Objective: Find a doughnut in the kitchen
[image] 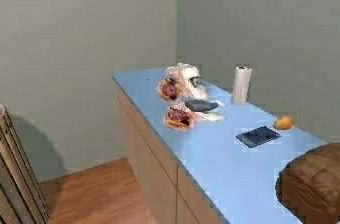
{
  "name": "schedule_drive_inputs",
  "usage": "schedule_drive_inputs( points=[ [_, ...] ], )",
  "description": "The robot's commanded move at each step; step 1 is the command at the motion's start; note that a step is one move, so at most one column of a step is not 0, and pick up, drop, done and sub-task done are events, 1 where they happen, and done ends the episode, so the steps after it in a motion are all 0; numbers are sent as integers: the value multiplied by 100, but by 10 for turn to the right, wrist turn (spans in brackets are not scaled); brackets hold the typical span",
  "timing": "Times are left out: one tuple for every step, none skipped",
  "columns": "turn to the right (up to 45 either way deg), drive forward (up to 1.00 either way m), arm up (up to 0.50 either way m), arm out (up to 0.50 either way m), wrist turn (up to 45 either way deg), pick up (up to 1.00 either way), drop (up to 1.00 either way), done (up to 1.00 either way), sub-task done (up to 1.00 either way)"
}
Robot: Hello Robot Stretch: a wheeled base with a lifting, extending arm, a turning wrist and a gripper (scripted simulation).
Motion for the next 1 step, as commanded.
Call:
schedule_drive_inputs(
  points=[
    [0, 0, 0, 0, 0, 0, 0, 100, 0]
  ],
)
